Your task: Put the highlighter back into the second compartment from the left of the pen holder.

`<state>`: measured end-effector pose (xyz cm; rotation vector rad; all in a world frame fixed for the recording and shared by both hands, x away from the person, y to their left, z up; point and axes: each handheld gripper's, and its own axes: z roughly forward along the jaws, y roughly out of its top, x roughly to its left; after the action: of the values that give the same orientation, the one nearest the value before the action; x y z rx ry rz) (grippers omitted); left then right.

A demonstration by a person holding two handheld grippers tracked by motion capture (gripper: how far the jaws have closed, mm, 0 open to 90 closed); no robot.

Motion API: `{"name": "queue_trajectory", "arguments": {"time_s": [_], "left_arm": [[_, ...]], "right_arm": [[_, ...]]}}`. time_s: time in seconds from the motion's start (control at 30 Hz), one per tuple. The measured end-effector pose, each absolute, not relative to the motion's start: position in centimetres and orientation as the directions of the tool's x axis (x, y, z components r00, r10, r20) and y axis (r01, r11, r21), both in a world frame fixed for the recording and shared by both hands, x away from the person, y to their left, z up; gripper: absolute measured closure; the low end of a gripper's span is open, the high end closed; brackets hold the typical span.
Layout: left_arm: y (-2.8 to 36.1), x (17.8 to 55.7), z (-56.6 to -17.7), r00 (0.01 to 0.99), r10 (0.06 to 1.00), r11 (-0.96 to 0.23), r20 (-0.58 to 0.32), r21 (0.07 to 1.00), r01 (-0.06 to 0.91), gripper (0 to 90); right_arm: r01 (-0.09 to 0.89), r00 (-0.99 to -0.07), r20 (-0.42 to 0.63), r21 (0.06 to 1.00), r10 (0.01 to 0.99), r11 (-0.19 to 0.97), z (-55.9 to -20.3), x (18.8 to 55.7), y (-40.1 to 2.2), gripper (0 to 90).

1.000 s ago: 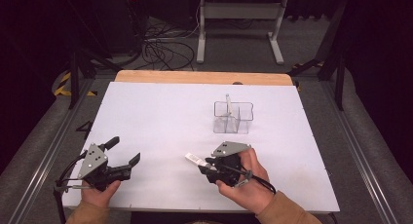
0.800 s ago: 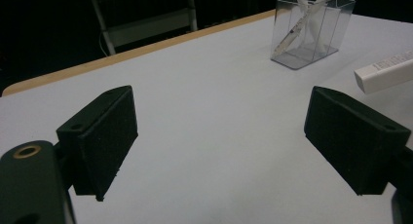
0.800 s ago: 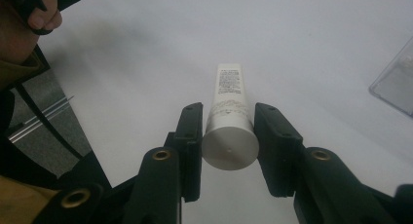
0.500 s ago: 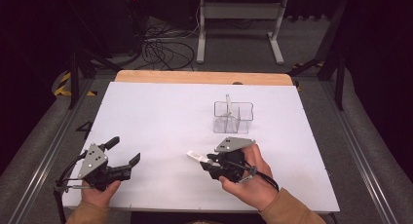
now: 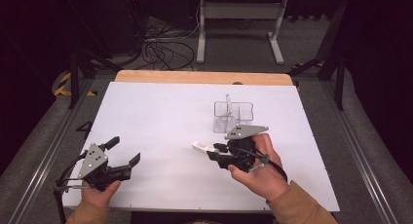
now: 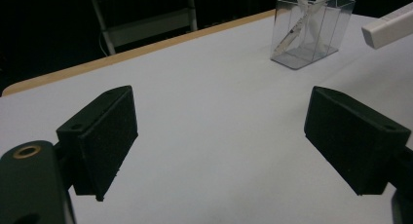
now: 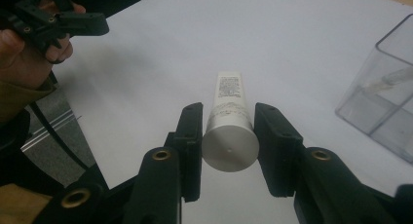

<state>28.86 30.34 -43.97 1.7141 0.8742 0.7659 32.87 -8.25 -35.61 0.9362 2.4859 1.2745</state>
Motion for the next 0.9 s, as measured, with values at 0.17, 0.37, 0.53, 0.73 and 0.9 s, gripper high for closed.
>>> {"name": "queue_trajectory", "arguments": {"time_s": [0.17, 0.37, 0.53, 0.73, 0.9], "left_arm": [[30.3, 28.9, -44.0, 0.535, 0.841, -0.219, 0.085, 0.957, 0.191, 13.1], [30.3, 28.9, -44.0, 0.535, 0.841, -0.217, 0.083, 0.957, 0.193, 13.1], [30.3, 28.9, -44.0, 0.533, 0.841, -0.221, 0.088, 0.956, 0.191, 13.1], [30.3, 28.9, -44.0, 0.534, 0.841, -0.217, 0.083, 0.957, 0.192, 13.1], [30.3, 28.9, -44.0, 0.534, 0.842, -0.215, 0.081, 0.957, 0.194, 13.1]], "right_arm": [[0.447, -0.771, 0.107, 0.793, 0.627, 0.414, -34.5, 33.5, -9.0, 65.6], [0.447, -0.760, 0.106, 0.800, 0.641, 0.399, -33.6, 34.0, -9.7, 65.6], [0.442, -0.760, 0.104, 0.806, 0.642, 0.393, -32.9, 34.4, -10.0, 65.6], [0.437, -0.744, 0.090, 0.816, 0.662, 0.380, -31.9, 35.1, -10.7, 65.6], [0.438, -0.729, 0.083, 0.819, 0.679, 0.371, -31.0, 35.7, -11.3, 65.6]]}}
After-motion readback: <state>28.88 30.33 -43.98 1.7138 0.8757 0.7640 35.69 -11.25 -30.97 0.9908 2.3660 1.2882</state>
